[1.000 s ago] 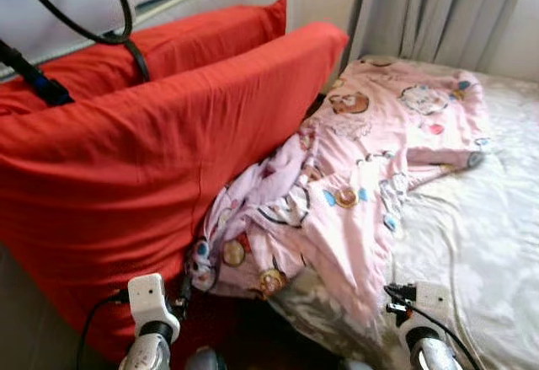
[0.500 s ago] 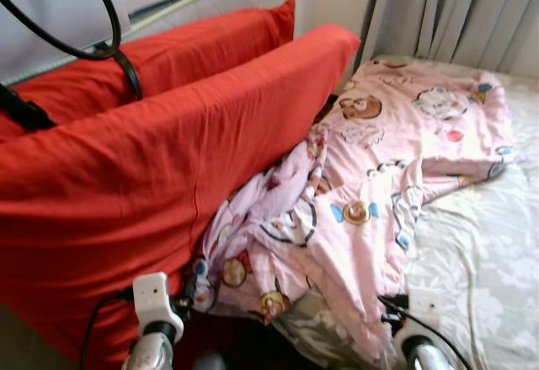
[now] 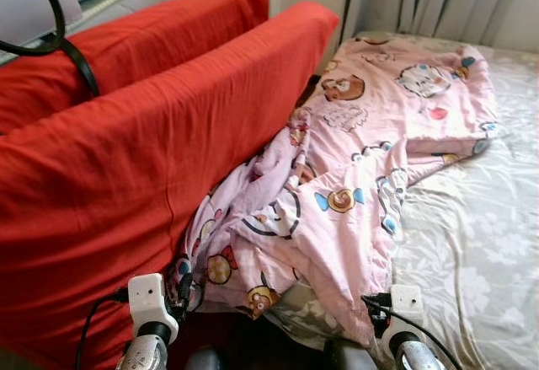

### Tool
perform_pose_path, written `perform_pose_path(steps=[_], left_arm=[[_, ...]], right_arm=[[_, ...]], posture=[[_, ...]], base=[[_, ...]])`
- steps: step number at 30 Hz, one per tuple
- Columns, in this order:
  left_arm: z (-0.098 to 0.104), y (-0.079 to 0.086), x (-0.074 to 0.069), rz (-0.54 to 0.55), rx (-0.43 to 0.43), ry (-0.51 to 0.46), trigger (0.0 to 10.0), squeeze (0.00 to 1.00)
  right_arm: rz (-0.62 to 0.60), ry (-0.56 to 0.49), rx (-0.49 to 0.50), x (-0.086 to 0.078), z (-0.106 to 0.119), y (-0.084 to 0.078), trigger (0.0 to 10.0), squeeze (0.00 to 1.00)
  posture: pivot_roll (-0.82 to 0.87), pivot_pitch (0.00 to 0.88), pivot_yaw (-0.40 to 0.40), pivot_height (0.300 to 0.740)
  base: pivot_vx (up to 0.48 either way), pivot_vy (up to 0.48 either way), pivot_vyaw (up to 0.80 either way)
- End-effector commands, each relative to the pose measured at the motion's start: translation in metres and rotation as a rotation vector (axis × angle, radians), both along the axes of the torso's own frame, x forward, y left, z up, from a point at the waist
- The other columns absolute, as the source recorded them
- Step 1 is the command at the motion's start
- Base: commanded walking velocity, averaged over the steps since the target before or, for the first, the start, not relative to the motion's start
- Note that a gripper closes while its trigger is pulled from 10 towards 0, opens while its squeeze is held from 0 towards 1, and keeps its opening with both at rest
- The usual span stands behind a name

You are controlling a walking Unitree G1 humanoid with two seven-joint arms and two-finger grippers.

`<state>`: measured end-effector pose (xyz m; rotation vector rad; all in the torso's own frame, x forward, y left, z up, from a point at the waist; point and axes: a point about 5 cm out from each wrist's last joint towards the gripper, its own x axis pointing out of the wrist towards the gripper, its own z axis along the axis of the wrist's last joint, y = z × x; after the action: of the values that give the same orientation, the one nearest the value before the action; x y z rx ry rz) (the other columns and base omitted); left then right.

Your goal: Clean up the room

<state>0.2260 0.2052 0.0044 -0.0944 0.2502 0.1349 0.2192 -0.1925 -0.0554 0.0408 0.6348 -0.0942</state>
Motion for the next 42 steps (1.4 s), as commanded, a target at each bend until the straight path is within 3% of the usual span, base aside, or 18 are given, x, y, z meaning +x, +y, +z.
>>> perform_pose_path(steps=[1, 8, 14, 15, 16, 27, 38, 39, 40, 42], left_arm=[[0.002, 0.006, -0.001, -0.008, 0.03, 0.009, 10.0, 0.0], [0.004, 0.009, -0.003, -0.016, 0.049, 0.019, 10.0, 0.0], [0.011, 0.009, -0.004, -0.033, 0.06, 0.012, 10.0, 0.0], [0.015, 0.009, -0.002, -0.034, 0.06, 0.001, 10.0, 0.0], [0.017, 0.009, -0.002, -0.034, 0.062, -0.005, 10.0, 0.0], [0.032, 0.008, -0.009, -0.061, 0.077, -0.027, 10.0, 0.0], [0.037, 0.002, -0.018, -0.057, 0.067, -0.013, 10.0, 0.0], [0.037, 0.001, -0.018, -0.056, 0.065, -0.012, 10.0, 0.0], [0.037, 0.001, -0.018, -0.055, 0.065, -0.011, 10.0, 0.0], [0.037, -0.001, -0.018, -0.052, 0.06, -0.008, 10.0, 0.0]], right_arm=[[-0.001, 0.019, 0.025, 0.004, 0.0, 0.004, 10.0, 1.0], [0.033, 0.093, 0.012, 0.002, -0.005, 0.012, 10.0, 1.0], [0.018, 0.137, -0.019, -0.002, -0.007, -0.002, 10.0, 1.0], [0.023, 0.136, -0.024, 0.001, -0.005, -0.001, 10.0, 0.39], [0.029, 0.132, -0.025, 0.004, -0.004, 0.001, 10.0, 0.03], [0.051, 0.046, -0.023, 0.031, 0.013, 0.011, 10.0, 0.0], [0.098, 0.014, -0.066, 0.042, 0.021, 0.012, 10.0, 0.0], [0.109, 0.021, -0.08, 0.042, 0.021, 0.011, 2.0, 0.0], [0.112, 0.023, -0.086, 0.042, 0.021, 0.011, 0.0, 0.0], [0.112, 0.006, -0.077, 0.045, 0.024, 0.011, 0.0, 0.0]], posture=[[-0.07, 0.126, 0.044, 0.632], [-0.05, 0.122, 0.061, 0.632], [-0.03, 0.157, 0.076, 0.632], [-0.02, 0.167, 0.08, 0.632], [0.0, 0.176, 0.087, 0.632], [0.03, 0.234, 0.108, 0.632], [0.06, 0.275, 0.093, 0.632], [0.06, 0.277, 0.089, 0.632], [0.06, 0.277, 0.089, 0.632], [0.05, 0.277, 0.082, 0.632]], base=[[0.0, 0.0, 0.0], [0.0, 0.0, 0.0], [0.0, 0.0, 0.0], [0.0, 0.0, 0.0], [0.0, 0.0, 0.0], [0.0, 0.0, 0.0], [0.0, 0.0, 0.0], [0.0, 0.0, 0.0], [0.0, 0.0, 0.0], [0.0, 0.0, 0.0]])
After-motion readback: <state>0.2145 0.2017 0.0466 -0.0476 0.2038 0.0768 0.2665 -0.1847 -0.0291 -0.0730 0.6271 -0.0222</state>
